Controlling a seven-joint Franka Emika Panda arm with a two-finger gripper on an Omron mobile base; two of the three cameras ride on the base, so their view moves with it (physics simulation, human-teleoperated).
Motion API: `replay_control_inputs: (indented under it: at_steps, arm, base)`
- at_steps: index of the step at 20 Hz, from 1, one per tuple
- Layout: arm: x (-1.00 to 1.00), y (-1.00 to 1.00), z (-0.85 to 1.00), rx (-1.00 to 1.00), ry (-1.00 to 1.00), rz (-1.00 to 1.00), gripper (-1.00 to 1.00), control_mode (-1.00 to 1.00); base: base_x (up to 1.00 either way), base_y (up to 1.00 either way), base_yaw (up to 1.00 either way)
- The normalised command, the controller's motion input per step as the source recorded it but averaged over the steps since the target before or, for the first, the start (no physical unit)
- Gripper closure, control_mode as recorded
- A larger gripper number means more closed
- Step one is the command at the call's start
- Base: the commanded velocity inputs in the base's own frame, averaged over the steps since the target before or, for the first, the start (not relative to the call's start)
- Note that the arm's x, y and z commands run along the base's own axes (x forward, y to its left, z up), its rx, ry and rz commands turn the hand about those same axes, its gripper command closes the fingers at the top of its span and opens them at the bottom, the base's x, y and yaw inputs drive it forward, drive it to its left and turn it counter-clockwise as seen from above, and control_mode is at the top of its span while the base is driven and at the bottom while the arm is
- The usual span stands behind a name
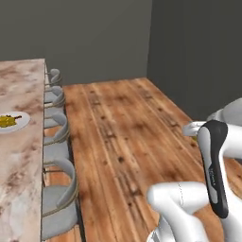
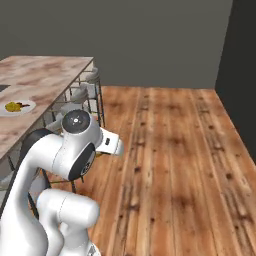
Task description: Take the cheese, chicken drumstick, and lemon from the fridge and place them on the plate on the dining counter to create an appetizer plate.
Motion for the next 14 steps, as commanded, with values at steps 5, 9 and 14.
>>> replay_control_inputs:
  at_steps: [5,9,14]
  arm:
    - [0.00,0.00,0.00,0.00,0.00,0.00,1.00,1.00]
    - [0.00,0.00,0.00,0.00,0.00,0.00,1.00,1.00]
    - [0.00,0.00,0.00,0.00,0.00,0.00,1.00,1.00]
  base:
    - [1.00,-0.11,0.57]
    - [1.00,-0.17,0.57]
    - [0.98,-0.21,0.59]
